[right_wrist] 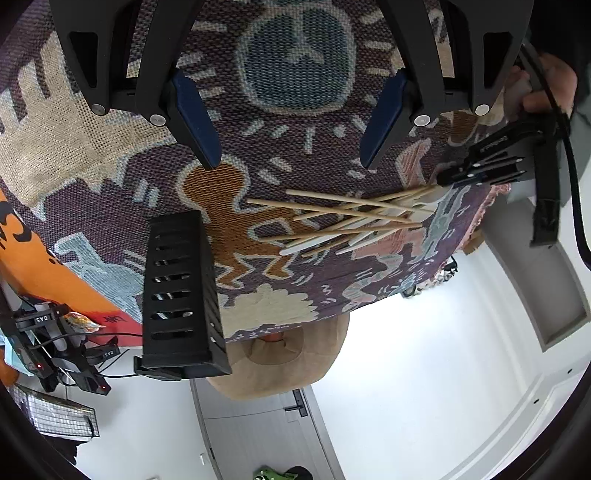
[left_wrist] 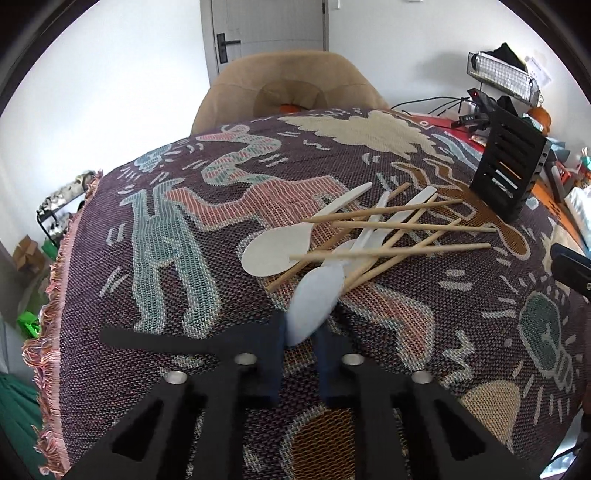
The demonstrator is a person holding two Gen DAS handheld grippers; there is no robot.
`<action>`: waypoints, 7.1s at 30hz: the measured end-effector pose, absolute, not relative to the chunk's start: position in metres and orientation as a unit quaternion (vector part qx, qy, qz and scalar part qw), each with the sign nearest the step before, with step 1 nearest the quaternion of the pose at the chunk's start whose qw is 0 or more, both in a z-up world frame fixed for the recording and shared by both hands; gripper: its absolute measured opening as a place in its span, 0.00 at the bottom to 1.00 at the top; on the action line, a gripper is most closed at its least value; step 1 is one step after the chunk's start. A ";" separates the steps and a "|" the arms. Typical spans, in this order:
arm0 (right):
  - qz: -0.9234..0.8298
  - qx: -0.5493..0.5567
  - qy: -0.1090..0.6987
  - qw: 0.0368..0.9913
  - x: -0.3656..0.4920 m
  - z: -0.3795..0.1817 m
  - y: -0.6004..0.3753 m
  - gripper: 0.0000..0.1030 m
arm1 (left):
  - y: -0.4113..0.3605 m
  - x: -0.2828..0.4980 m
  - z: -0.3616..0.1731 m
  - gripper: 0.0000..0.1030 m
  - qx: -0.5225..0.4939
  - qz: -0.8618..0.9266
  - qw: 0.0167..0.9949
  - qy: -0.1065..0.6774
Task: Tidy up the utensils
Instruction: 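Lower the left tool onto the white plastic fork and close it, then grasp a wooden chopstick with the right tool while the left tool lifts the fork, then carry the chopstick and fork to the black holder and drop them in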
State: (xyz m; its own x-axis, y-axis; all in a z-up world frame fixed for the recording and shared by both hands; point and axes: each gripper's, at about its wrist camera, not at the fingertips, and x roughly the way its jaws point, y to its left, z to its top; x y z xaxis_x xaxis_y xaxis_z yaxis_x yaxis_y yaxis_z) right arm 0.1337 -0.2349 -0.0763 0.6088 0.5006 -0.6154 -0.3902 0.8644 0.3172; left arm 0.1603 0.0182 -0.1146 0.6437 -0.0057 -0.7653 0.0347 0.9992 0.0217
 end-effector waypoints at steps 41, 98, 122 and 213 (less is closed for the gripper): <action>0.275 0.079 0.374 0.882 0.140 -0.080 -0.220 0.75 | 0.073 0.156 -0.122 0.30 -0.336 0.005 0.849 0.409; 0.414 -0.095 0.323 0.846 0.165 0.003 -0.093 0.07 | 0.141 0.074 -0.071 0.02 -0.264 0.068 0.912 0.307; 0.307 -0.036 0.179 0.934 0.144 0.100 -0.238 0.06 | 0.050 0.102 -0.022 0.02 -0.159 -0.004 0.941 0.298; 0.198 0.249 0.232 0.919 0.140 -0.034 -0.393 0.75 | -0.173 0.241 0.094 0.80 0.159 -0.116 0.908 0.371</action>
